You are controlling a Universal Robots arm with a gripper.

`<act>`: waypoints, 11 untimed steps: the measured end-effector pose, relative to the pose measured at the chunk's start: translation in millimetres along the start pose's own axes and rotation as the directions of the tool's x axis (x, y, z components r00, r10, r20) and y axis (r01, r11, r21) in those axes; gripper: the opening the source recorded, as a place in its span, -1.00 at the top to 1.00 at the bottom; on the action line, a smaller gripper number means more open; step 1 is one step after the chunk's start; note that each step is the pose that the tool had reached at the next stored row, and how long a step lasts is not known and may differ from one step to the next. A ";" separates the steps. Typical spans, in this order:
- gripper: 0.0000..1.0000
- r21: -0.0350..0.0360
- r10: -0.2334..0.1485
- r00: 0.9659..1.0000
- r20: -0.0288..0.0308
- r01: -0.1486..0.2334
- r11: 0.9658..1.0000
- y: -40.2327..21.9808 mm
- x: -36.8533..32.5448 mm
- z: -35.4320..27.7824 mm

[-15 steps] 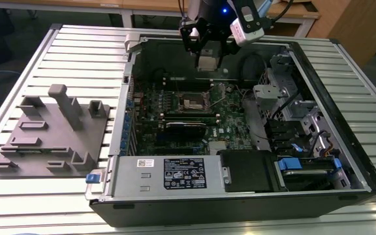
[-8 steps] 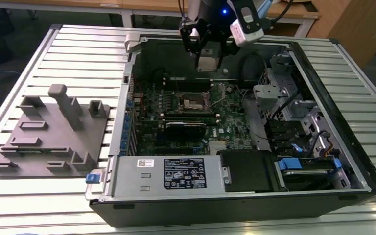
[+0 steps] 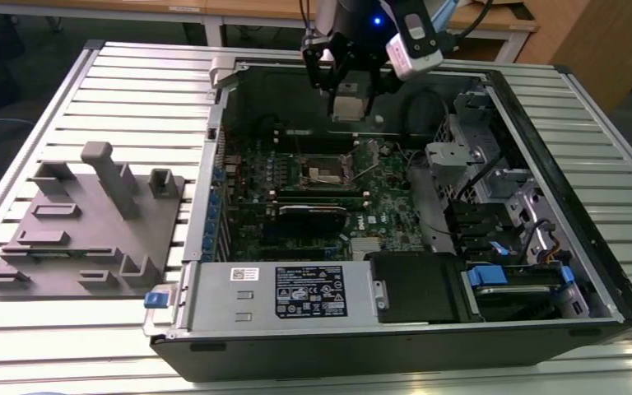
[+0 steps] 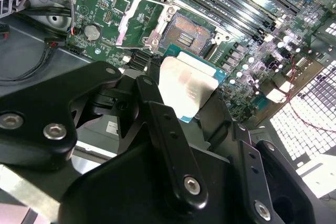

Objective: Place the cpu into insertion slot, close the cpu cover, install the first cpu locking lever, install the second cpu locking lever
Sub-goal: 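Place the cpu into insertion slot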

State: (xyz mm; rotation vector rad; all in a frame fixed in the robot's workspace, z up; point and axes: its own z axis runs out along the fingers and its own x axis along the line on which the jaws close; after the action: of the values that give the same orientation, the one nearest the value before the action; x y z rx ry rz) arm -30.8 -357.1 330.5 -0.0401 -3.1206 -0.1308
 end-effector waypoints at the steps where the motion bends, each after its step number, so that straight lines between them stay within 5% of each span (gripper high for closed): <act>1: -0.08 0.000 0.000 1.000 0.000 0.000 1.000 0.0 0.0 0.3; 11: -0.08 0.000 0.000 1.000 0.000 0.000 1.000 -0.6 -0.1 6.5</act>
State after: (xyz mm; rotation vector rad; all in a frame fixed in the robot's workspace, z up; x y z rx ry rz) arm -30.8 -357.1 324.0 -0.0401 -3.1205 -0.1306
